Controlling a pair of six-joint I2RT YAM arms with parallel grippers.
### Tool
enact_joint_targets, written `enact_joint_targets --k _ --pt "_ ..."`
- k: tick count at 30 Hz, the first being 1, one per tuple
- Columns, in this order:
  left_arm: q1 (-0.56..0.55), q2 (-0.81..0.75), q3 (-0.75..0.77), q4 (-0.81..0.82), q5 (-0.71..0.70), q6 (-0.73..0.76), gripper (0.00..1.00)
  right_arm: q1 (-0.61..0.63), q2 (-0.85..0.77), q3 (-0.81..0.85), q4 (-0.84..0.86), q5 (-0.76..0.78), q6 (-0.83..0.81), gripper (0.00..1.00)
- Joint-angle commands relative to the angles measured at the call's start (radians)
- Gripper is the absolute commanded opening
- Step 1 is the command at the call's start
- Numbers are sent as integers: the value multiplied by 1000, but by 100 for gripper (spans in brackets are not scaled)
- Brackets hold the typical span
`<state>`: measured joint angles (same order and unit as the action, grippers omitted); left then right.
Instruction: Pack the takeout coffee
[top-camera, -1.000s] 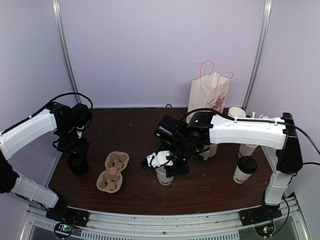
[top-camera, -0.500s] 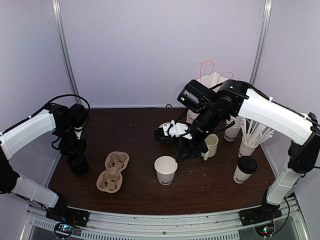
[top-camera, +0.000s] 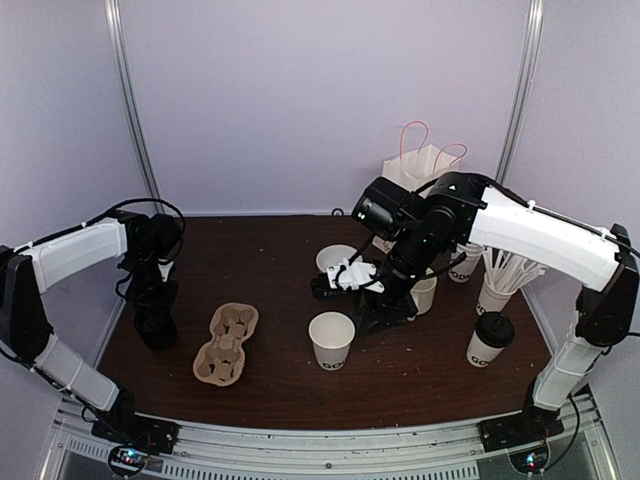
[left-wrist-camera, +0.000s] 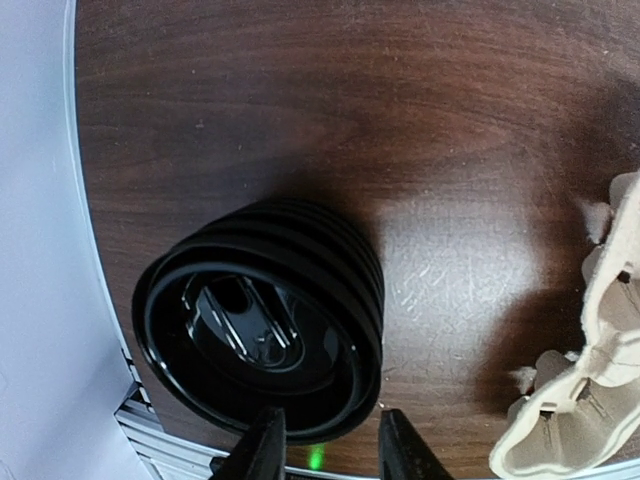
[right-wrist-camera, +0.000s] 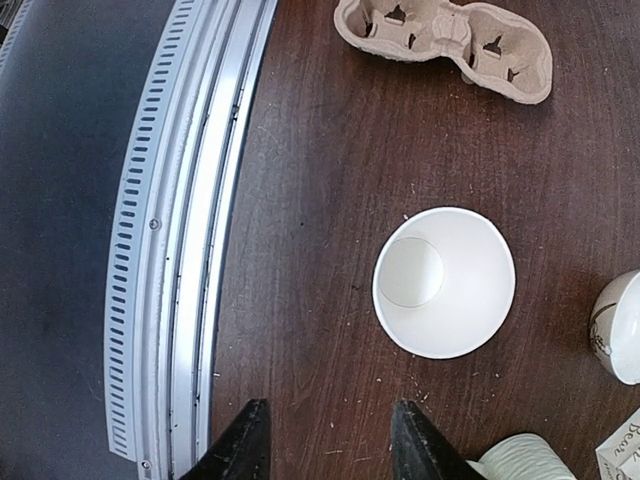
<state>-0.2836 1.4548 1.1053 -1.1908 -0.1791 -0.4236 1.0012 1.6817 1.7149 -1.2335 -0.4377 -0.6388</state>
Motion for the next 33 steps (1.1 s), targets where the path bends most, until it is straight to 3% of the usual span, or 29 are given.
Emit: enact_joint_targets --k 1,15,21,33 --pt "9 16 -33 53 13 33 31 -8 5 -17 12 34 8 44" --pt "9 66 -33 89 31 52 23 -9 41 -5 3 36 2 44" --pt "9 46 -14 70 48 45 32 -9 48 -8 2 35 2 44" --pt "9 64 -40 83 43 54 26 -9 68 15 -13 29 -1 44"
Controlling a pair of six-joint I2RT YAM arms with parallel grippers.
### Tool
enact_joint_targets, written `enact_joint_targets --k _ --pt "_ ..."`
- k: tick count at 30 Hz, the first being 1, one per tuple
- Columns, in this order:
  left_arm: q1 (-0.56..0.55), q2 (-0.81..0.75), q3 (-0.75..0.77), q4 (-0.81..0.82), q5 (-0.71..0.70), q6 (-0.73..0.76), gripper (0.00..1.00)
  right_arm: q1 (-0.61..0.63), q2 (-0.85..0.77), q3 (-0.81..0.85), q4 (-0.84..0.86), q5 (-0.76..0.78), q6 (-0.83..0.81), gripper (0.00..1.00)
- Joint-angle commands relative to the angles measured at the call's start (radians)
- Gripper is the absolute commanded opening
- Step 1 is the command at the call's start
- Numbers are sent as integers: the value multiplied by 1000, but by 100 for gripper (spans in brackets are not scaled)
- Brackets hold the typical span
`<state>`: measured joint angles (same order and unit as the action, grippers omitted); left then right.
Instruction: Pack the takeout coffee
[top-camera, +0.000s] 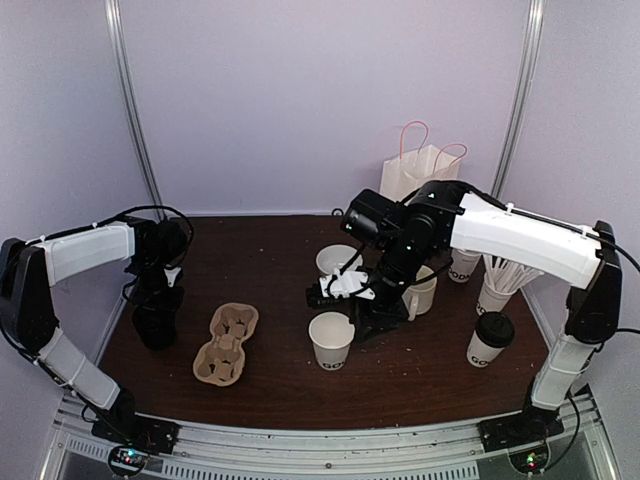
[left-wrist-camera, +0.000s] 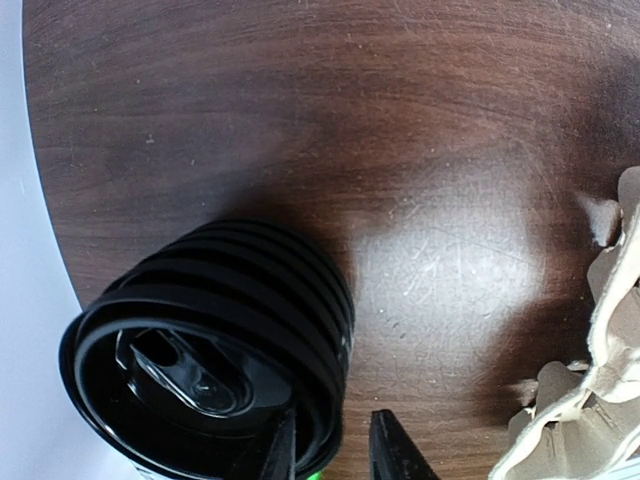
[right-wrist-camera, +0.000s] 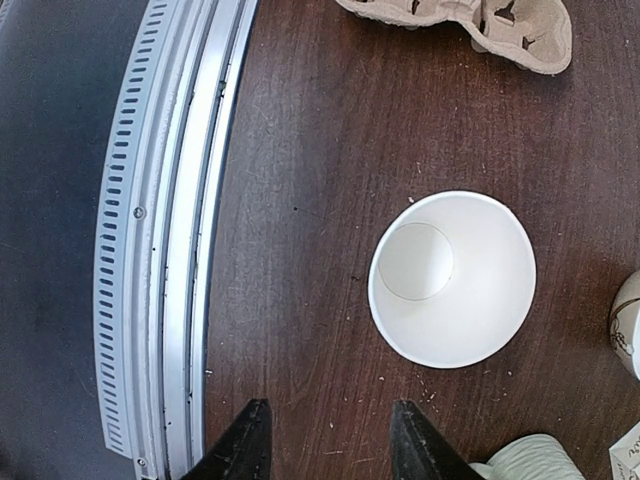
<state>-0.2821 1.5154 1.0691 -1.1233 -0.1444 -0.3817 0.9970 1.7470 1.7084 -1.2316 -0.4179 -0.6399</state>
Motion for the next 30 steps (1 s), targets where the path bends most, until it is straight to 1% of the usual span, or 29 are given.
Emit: enact_joint_targets --k 1,13,15,21,25,30 --pt "8 3 -3 15 8 16 25 -5 3 20 -15 10 0 44" --pt "8 20 0 13 -1 23 21 -5 5 19 -19 11 -1 44" --pt "8 23 1 13 -2 23 18 -5 5 17 -19 12 -1 43" --pt "8 18 15 -3 2 24 13 -5 6 18 -21 14 -1 43" --pt "8 1 31 -26 -9 24 8 -5 7 17 -19 13 -3 43" --pt "8 -23 63 -66 2 23 6 -5 14 26 -25 12 -3 43"
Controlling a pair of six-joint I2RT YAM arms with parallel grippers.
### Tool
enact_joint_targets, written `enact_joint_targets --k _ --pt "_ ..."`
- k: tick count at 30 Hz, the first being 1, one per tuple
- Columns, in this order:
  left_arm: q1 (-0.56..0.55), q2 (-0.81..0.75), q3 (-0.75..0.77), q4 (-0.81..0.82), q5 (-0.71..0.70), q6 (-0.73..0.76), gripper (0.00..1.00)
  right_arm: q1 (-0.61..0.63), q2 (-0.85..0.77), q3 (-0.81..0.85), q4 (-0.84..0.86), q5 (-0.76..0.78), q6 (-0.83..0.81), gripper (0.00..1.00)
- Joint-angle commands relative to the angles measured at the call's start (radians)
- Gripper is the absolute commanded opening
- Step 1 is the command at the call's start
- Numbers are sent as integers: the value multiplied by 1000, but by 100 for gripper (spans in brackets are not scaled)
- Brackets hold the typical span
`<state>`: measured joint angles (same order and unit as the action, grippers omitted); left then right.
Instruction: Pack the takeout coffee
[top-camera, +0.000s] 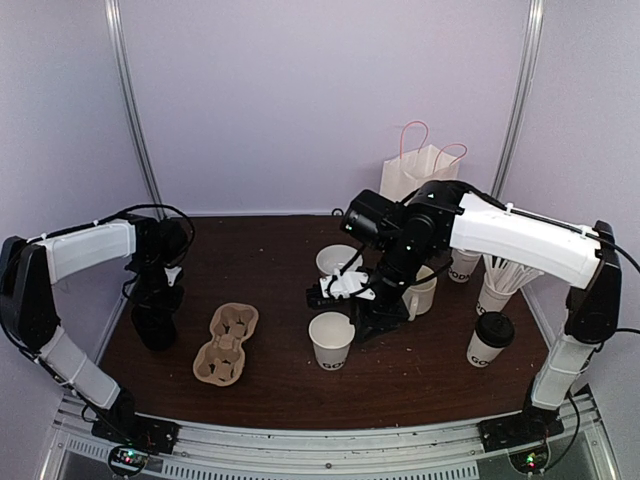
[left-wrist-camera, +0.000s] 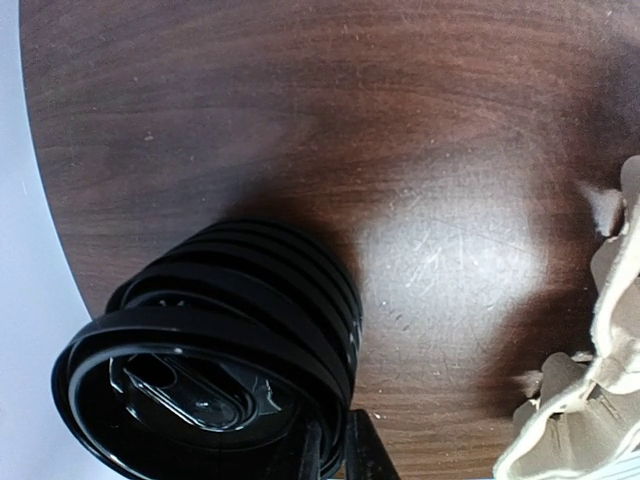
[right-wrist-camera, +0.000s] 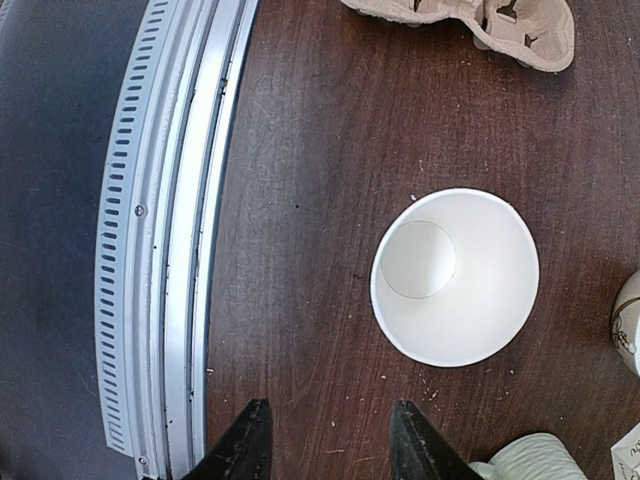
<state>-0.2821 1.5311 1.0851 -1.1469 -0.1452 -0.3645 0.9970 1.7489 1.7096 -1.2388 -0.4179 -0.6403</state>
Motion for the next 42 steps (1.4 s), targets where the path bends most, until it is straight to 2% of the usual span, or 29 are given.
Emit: enact_joint_targets --k 1,10,22,31,34,37,42 --pt "8 -44 54 -50 2 6 6 -5 12 25 -18 12 -3 43" --pt "8 -73 114 -104 5 12 5 -5 21 32 -24 8 -4 43" --pt "8 -45 32 -44 14 29 0 -3 11 10 -18 6 -4 43" --pt "8 -51 124 -128 24 62 0 -2 22 26 -26 2 -5 43" --pt "6 -62 182 -132 118 76 0 -2 24 32 -27 9 0 43" --pt "-8 -72 263 -108 300 87 1 -21 12 55 -16 16 25 41" --pt "-80 -73 422 10 602 55 1 -149 -38 136 58 -103 159 42"
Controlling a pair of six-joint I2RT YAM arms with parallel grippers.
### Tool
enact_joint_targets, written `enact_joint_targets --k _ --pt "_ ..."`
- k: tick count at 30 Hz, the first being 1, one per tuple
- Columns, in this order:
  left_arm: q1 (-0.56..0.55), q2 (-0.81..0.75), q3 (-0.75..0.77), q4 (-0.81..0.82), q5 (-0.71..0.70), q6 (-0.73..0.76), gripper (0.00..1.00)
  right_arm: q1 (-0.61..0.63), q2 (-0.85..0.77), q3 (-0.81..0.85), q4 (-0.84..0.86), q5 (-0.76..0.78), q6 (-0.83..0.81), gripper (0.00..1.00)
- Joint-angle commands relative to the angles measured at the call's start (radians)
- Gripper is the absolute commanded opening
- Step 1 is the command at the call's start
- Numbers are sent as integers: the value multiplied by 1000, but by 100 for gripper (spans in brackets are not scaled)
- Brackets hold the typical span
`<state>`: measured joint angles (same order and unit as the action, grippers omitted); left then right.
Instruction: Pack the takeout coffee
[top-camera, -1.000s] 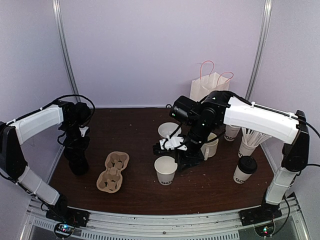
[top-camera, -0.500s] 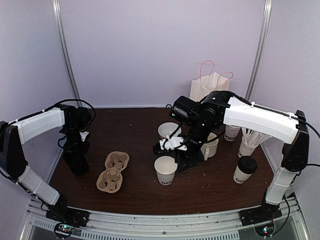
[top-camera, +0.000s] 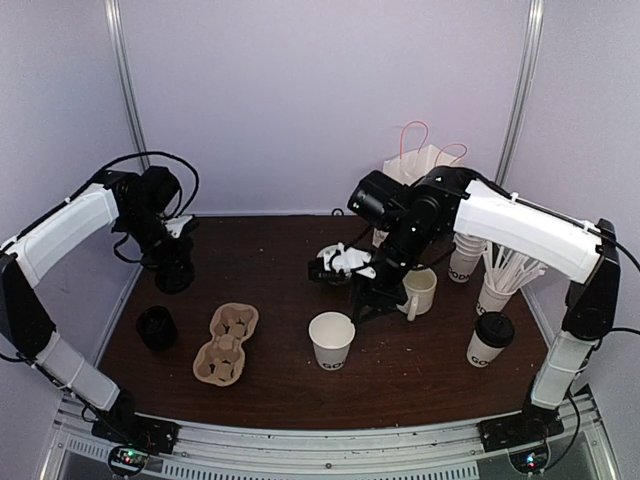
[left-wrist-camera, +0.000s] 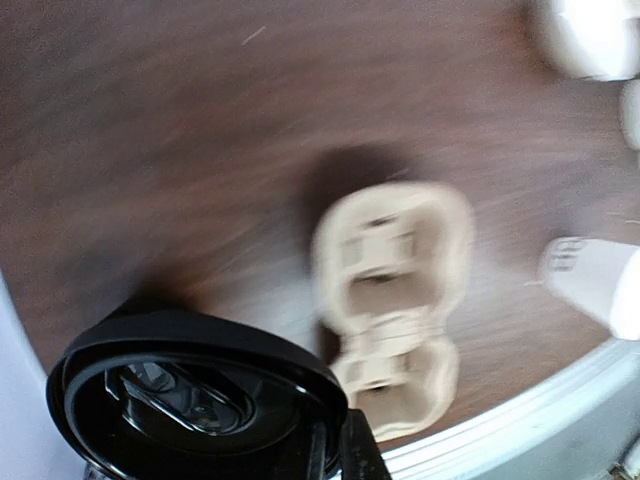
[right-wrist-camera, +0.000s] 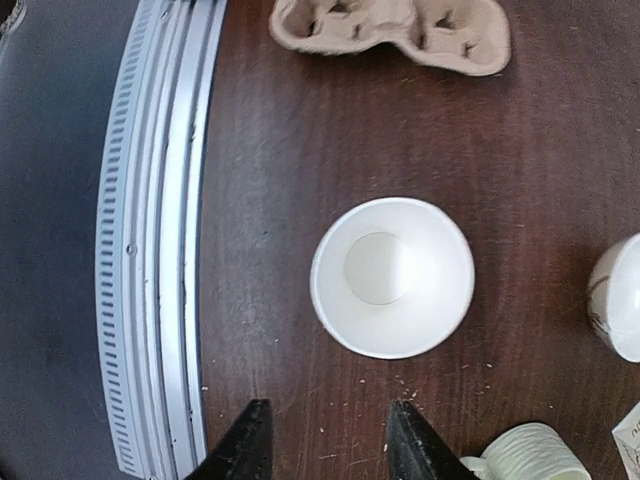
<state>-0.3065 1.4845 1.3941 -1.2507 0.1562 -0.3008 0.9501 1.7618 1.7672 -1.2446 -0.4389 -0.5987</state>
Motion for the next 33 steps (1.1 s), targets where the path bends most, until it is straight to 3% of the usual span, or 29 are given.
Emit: enact_joint_targets --k 1,4,7,11,14,17,22,27,33 --pt "-71 -25 139 156 356 -17 1 -144 -62 84 109 -96 184 44" --pt "-137 -23 190 328 536 -36 2 -278 -96 62 273 -64 379 67" --pt "-189 -13 190 593 708 -119 5 -400 -89 64 373 -256 530 86" --pt "-220 12 167 898 804 -267 5 -479 -81 -21 663 -603 853 92" --pt "-223 19 106 1149 836 -402 5 -472 -79 -147 1076 -745 1210 94" --pt "-224 40 83 1283 847 -483 5 -445 -43 -222 1467 -801 1540 99" --pt "-240 66 66 1400 857 -565 5 -384 18 -168 1528 -803 1612 100" --pt "-253 66 71 1395 858 -566 5 -348 71 -127 1641 -808 1709 99" --pt "-265 67 72 1387 854 -564 5 -323 98 -114 1663 -815 1727 100"
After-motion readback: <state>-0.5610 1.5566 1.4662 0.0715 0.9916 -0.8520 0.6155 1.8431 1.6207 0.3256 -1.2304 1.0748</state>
